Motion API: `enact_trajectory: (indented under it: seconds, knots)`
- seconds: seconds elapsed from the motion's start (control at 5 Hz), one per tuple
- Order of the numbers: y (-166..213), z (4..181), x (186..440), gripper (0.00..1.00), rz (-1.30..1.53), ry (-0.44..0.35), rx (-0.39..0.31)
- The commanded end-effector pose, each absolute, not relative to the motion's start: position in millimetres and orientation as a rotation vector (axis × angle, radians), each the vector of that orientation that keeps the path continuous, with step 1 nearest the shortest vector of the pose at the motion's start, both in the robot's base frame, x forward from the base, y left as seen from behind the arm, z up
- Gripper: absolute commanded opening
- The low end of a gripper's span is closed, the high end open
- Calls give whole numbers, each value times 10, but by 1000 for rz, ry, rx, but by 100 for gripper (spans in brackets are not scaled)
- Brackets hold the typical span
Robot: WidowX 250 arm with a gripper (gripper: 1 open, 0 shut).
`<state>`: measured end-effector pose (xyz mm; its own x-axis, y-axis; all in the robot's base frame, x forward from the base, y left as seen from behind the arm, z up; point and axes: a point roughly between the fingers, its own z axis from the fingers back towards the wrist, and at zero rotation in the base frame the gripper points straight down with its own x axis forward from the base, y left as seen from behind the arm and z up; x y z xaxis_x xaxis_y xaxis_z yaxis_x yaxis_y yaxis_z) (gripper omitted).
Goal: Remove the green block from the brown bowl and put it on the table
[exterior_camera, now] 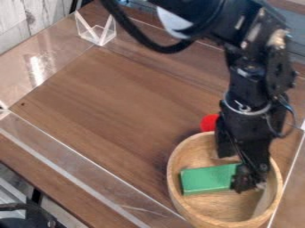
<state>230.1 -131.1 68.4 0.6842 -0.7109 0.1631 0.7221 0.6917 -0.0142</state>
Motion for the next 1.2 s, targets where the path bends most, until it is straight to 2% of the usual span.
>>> enact_trajectory:
  seconds: [0.0, 0.2, 0.6, 1.0]
  knots:
    - [-1345, 763, 2241, 100, -830, -198, -60]
    - [-1358, 868, 2134, 100, -872, -204, -34]
    - [-1388, 992, 2244, 100, -816, -213, 12]
    - [-1386, 937, 2214, 100, -793, -231, 61]
